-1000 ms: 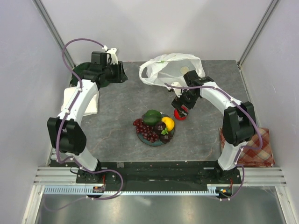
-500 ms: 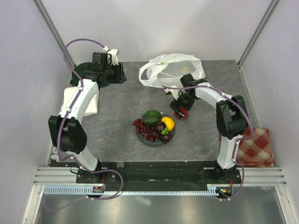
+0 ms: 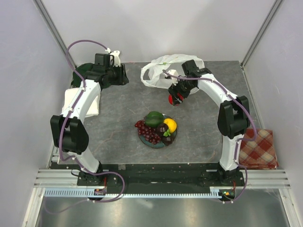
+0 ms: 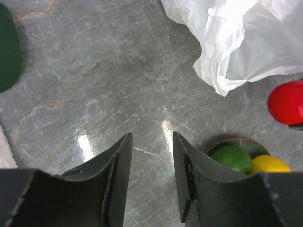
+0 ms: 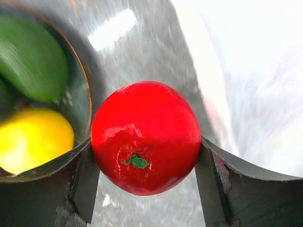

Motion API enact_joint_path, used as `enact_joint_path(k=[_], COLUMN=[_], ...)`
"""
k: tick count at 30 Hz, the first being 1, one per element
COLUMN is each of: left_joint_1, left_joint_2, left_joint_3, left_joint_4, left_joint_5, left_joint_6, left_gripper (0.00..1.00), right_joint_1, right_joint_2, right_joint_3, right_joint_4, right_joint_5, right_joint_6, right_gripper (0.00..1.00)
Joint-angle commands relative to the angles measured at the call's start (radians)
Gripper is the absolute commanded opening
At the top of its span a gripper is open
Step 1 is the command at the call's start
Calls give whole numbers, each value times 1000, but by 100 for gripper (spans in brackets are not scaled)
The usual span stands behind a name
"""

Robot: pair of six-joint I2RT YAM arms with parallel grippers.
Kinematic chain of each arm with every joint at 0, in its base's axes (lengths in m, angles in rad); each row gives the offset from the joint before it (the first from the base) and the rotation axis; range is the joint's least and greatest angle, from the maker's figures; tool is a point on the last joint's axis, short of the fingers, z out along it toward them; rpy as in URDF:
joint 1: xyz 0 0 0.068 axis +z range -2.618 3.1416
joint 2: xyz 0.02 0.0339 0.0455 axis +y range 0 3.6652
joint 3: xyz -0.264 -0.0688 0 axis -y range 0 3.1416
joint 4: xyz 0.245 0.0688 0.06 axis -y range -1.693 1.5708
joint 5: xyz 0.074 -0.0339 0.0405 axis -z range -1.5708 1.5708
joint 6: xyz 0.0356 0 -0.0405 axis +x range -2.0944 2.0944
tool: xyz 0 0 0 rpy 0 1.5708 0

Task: Take the fake fruits out of the plastic bag
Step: Pick up the fake fruit from the center of the board, then place the fake fruit on the plate.

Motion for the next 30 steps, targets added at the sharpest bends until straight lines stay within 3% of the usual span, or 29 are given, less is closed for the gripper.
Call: enact_joint_path(k=[1, 25, 30], left_joint_1=[5, 5, 5], left_joint_2=[7, 22, 21], left_joint_3=[52, 64, 58], left_joint_4=[15, 15, 13], left_joint_5=[-10, -4, -2], left_joint_6=[36, 30, 29], left_gripper=[47, 47, 47], right_joint_1=[4, 97, 101], right_joint_2=[88, 90, 105], right_joint_3=[101, 7, 23], right_joint_4=[-52, -165, -167], right_joint_5=[-144, -301, -298], right_joint_6=[34, -52, -46], right_gripper=[62, 68, 75])
